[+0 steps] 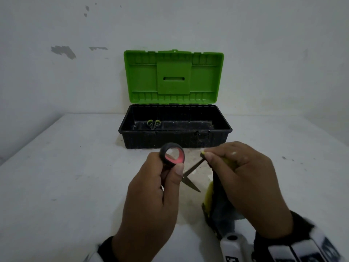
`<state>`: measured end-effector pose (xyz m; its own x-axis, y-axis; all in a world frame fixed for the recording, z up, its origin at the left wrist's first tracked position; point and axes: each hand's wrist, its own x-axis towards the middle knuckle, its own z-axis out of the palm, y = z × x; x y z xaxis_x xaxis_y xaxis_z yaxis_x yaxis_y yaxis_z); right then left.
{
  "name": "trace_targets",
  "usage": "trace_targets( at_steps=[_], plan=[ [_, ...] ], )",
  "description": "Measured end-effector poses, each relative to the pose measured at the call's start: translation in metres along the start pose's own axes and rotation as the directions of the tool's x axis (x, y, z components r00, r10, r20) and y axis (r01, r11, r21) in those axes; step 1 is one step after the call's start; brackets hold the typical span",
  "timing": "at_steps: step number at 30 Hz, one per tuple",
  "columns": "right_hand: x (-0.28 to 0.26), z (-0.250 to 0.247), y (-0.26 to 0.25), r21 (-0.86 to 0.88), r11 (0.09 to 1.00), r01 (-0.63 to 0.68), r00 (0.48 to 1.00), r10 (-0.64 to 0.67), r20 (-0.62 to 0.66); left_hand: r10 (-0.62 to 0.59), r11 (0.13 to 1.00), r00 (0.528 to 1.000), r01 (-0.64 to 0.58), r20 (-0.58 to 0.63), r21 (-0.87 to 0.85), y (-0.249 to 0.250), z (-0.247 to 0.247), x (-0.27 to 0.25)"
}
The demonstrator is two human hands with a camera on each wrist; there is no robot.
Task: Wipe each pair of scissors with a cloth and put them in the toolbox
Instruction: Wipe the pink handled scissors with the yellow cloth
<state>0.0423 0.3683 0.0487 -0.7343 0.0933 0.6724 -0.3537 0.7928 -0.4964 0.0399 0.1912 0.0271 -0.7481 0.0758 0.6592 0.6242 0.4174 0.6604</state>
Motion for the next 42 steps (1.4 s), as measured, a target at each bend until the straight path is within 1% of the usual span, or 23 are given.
trace_targets(
  at_steps=[3, 5, 7, 9, 11, 14, 16, 17, 18, 20, 22, 26, 28, 31, 34, 36, 39, 40, 42],
  plan=[
    [-0.008, 0.004, -0.005, 0.027, 1.000, 0.013, 1.000, -0.013, 0.014, 0.008, 1.000, 1.000, -0.008, 0.005, 0.002, -0.004, -0.001, 0.001],
    [-0.009, 0.004, -0.004, 0.035, 0.999, -0.006, 1.000, 0.005, 0.029, 0.028, 1.000, 0.999, -0.028, 0.021, 0.010, -0.004, -0.001, 0.000],
    [-0.003, 0.002, 0.004, 0.031, 0.996, -0.085, 0.996, 0.084, 0.021, 0.044, 0.999, 0.998, -0.045, 0.032, 0.012, -0.004, 0.000, -0.003],
    [0.004, -0.003, 0.012, 0.059, 0.979, -0.194, 0.981, 0.193, 0.018, 0.046, 0.999, 0.999, -0.046, 0.025, 0.004, -0.004, -0.001, -0.005],
    [0.007, -0.008, 0.017, 0.140, 0.950, -0.281, 0.960, 0.281, 0.020, 0.045, 0.999, 0.999, -0.045, 0.015, 0.001, -0.004, -0.002, -0.004],
    [0.005, -0.015, 0.009, 0.307, 0.887, -0.345, 0.934, 0.357, 0.016, 0.068, 0.997, 0.998, -0.068, 0.007, 0.035, -0.003, -0.004, -0.001],
    [0.001, -0.015, -0.004, 0.423, 0.813, -0.400, 0.912, 0.397, 0.098, 0.090, 0.994, 0.996, -0.090, 0.004, 0.061, -0.003, -0.005, 0.000],
    [-0.001, -0.012, -0.010, 0.438, 0.794, -0.423, 0.904, 0.400, 0.149, 0.107, 0.992, 0.994, -0.108, 0.013, 0.068, -0.003, -0.004, 0.000],
    [-0.003, -0.008, -0.014, 0.418, 0.798, -0.434, 0.901, 0.395, 0.179, 0.127, 0.989, 0.991, -0.129, 0.028, 0.070, -0.002, -0.004, -0.001],
    [-0.006, -0.001, -0.017, 0.353, 0.827, -0.437, 0.899, 0.403, 0.169, 0.174, 0.981, 0.983, -0.177, 0.052, 0.078, 0.002, -0.003, -0.001],
    [-0.005, 0.001, -0.016, 0.325, 0.828, -0.457, 0.889, 0.432, 0.149, 0.219, 0.971, 0.974, -0.223, 0.051, 0.083, 0.003, -0.004, -0.001],
    [0.002, -0.003, -0.014, 0.414, 0.741, -0.528, 0.848, 0.485, 0.214, 0.284, 0.949, 0.955, -0.292, 0.079, 0.120, -0.001, -0.007, 0.001],
    [0.005, -0.004, -0.011, 0.443, 0.706, -0.552, 0.832, 0.507, 0.228, 0.284, 0.948, 0.955, -0.293, 0.087, 0.122, -0.004, -0.007, 0.002],
    [0.010, -0.003, 0.000, 0.445, 0.675, -0.589, 0.800, 0.564, 0.203, 0.259, 0.956, 0.961, -0.270, 0.100, 0.113, -0.006, -0.005, 0.001],
    [0.010, -0.005, 0.015, 0.493, 0.598, -0.632, 0.751, 0.629, 0.200, 0.190, 0.979, 0.977, -0.196, 0.096, 0.061, -0.010, -0.004, 0.000],
    [0.008, -0.008, 0.023, 0.500, 0.578, -0.646, 0.738, 0.640, 0.214, 0.141, 0.987, 0.984, -0.147, 0.105, 0.059, -0.013, -0.005, 0.001],
    [0.003, -0.012, 0.022, 0.467, 0.568, -0.677, 0.724, 0.629, 0.283, 0.083, 0.988, 0.989, -0.097, 0.119, 0.121, -0.018, -0.004, 0.008],
    [0.002, -0.013, 0.018, 0.439, 0.565, -0.699, 0.709, 0.627, 0.322, 0.076, 0.986, 0.989, -0.094, 0.124, 0.141, -0.019, -0.004, 0.010],
    [0.002, -0.014, 0.010, 0.356, 0.554, -0.752, 0.658, 0.617, 0.431, 0.081, 0.975, 0.986, -0.108, 0.143, 0.196, -0.019, -0.002, 0.014]
  ],
)
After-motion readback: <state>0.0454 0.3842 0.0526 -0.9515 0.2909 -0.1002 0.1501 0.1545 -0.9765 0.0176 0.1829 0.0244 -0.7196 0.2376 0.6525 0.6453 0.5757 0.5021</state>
